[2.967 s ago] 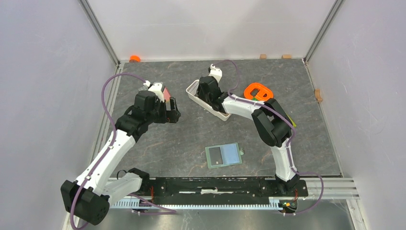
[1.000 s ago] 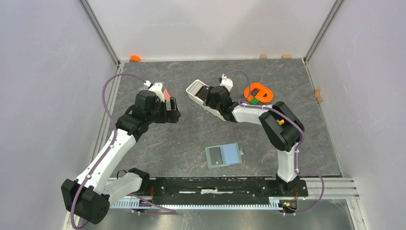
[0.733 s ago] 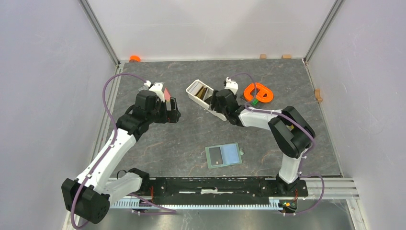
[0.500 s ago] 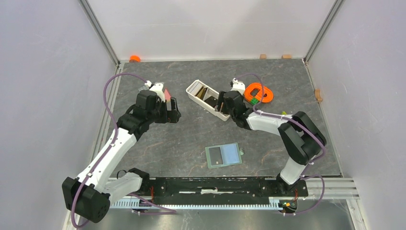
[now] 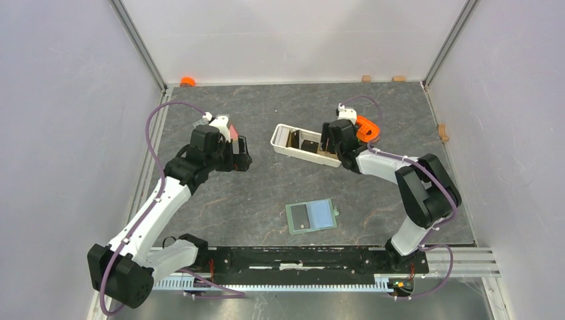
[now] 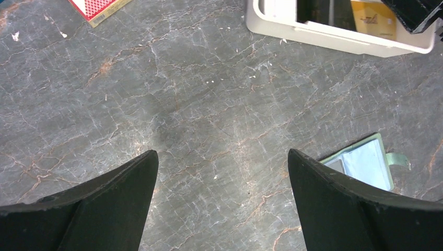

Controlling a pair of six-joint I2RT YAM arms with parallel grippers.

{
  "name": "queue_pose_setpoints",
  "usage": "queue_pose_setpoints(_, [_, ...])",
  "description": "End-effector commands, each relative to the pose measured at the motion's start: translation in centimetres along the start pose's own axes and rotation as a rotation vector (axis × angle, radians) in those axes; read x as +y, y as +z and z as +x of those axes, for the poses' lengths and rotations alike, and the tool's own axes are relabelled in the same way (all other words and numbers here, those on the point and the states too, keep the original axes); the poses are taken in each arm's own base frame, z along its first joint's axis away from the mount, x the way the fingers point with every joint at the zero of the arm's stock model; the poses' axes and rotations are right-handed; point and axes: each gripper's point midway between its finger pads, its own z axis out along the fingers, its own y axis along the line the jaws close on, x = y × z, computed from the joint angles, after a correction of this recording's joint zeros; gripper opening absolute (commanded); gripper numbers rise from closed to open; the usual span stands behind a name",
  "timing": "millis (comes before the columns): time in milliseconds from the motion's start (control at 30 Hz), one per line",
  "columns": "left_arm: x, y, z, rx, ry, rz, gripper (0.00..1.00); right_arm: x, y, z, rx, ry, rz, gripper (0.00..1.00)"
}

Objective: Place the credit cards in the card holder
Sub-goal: Move the storage box to the center of the board.

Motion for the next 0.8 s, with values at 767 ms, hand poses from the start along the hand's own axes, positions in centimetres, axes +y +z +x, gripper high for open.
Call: queue_pose_setpoints(767, [0.1, 0.9, 0.5, 0.025, 0.046, 0.012, 1.0, 6.0, -1.6, -1.0, 0.063, -0.265, -0.401, 0.74])
